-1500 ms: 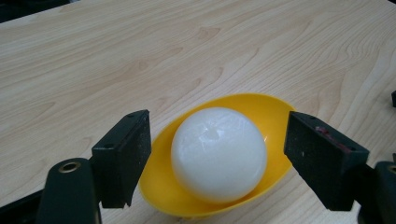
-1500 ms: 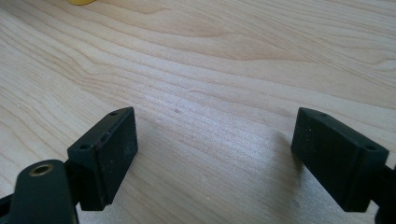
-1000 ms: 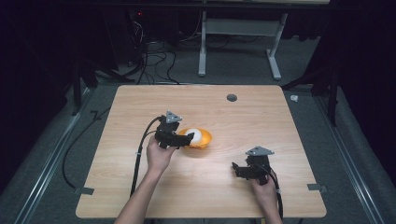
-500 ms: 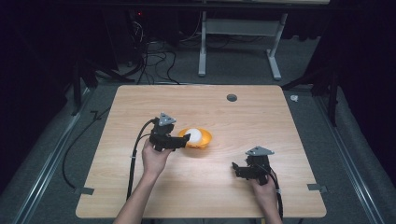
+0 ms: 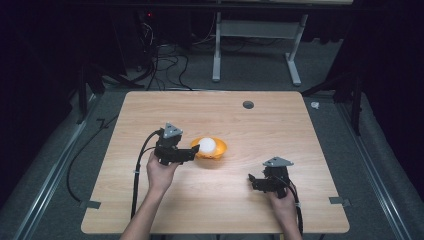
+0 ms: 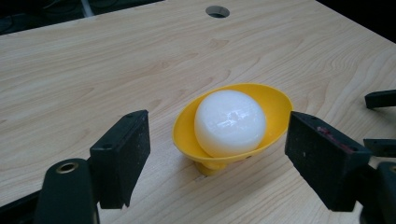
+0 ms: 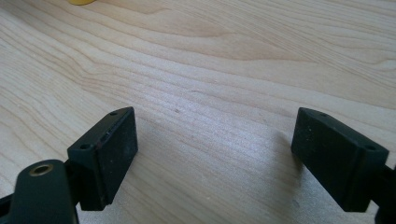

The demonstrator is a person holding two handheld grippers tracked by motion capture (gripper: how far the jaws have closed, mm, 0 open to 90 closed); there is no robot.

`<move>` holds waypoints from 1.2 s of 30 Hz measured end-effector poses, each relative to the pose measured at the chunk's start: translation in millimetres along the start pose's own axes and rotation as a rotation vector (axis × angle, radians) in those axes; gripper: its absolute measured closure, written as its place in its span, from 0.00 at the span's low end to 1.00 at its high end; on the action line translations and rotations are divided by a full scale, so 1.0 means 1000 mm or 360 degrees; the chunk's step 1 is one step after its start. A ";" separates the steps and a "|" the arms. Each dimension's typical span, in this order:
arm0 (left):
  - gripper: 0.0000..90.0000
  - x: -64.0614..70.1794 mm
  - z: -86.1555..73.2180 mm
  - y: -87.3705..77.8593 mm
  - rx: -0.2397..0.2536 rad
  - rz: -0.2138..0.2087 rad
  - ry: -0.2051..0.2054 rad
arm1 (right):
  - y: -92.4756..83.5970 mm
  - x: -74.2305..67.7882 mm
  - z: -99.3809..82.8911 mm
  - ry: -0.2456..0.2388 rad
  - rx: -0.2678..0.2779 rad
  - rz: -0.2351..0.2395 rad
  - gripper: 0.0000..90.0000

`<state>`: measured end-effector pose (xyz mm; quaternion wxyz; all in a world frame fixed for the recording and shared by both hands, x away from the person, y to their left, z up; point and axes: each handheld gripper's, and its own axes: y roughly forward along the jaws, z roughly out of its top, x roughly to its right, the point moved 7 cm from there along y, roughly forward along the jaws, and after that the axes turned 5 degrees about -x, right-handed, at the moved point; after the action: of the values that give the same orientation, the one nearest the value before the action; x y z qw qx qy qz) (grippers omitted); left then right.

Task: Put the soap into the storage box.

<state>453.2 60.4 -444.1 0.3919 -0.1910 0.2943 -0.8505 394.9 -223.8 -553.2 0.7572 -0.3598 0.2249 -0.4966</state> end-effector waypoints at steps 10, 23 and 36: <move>0.25 -0.004 -0.010 -0.008 -0.0007 0.0016 -0.0020 | 0.000 0.000 0.000 0.0000 0.0000 0.0000 0.17; 0.26 -0.010 -0.018 -0.025 0.0067 0.0031 -0.0069 | 0.000 0.000 0.000 0.0000 0.0001 0.0000 0.17; 0.26 -0.016 -0.033 -0.034 0.0057 0.0044 -0.0113 | 0.000 0.000 0.000 0.0000 0.0000 0.0000 0.17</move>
<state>425.7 101.7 -448.4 0.4171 -0.2100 0.2676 -0.8428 394.9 -223.7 -553.1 0.7573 -0.3597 0.2249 -0.4965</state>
